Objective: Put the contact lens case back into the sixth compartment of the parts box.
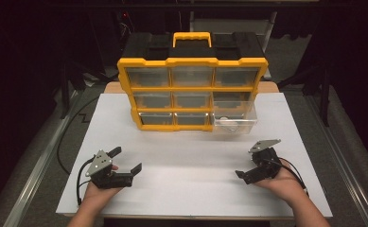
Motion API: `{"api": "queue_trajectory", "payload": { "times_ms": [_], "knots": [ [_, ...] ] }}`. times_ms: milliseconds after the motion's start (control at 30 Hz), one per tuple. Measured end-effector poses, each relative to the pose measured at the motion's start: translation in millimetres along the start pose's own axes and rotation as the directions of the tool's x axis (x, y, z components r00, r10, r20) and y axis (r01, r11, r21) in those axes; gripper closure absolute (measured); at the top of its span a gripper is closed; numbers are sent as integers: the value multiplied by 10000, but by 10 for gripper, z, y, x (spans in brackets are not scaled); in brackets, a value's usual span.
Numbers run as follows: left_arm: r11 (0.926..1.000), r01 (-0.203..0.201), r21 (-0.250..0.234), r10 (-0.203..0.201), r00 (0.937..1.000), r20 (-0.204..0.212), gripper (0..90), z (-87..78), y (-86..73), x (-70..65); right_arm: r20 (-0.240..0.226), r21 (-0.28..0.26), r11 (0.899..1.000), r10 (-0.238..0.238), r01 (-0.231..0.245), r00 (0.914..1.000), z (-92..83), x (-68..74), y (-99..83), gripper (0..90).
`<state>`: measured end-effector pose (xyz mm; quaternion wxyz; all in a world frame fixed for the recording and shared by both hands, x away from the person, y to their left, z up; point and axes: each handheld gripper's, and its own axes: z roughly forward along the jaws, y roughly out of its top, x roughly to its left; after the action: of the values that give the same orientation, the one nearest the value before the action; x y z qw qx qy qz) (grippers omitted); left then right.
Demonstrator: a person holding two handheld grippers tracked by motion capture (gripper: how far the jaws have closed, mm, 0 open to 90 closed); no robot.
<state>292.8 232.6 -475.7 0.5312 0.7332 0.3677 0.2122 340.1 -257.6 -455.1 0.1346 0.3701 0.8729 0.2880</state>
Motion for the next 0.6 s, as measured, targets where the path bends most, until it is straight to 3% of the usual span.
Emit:
{"api": "queue_trajectory", "payload": {
  "times_ms": [167,267,467,600],
  "knots": [
    [9999,106,35,-106,9999,48,4,0,1,18,-149,-1231,9908,551,-565,9984,12,25,-55,1],
    [9998,190,34,-190,9998,37,4,1,1,30,-91,-1986,9776,690,-694,9976,-2,65,-64,1],
    [9998,172,48,-172,9999,15,4,2,4,29,-46,-3368,9349,1168,-1115,9932,-60,122,-108,2],
    [9998,183,63,-183,9998,-4,4,1,2,33,51,-4444,8878,1360,-1196,9907,-138,154,-208,2]
  ]
}}
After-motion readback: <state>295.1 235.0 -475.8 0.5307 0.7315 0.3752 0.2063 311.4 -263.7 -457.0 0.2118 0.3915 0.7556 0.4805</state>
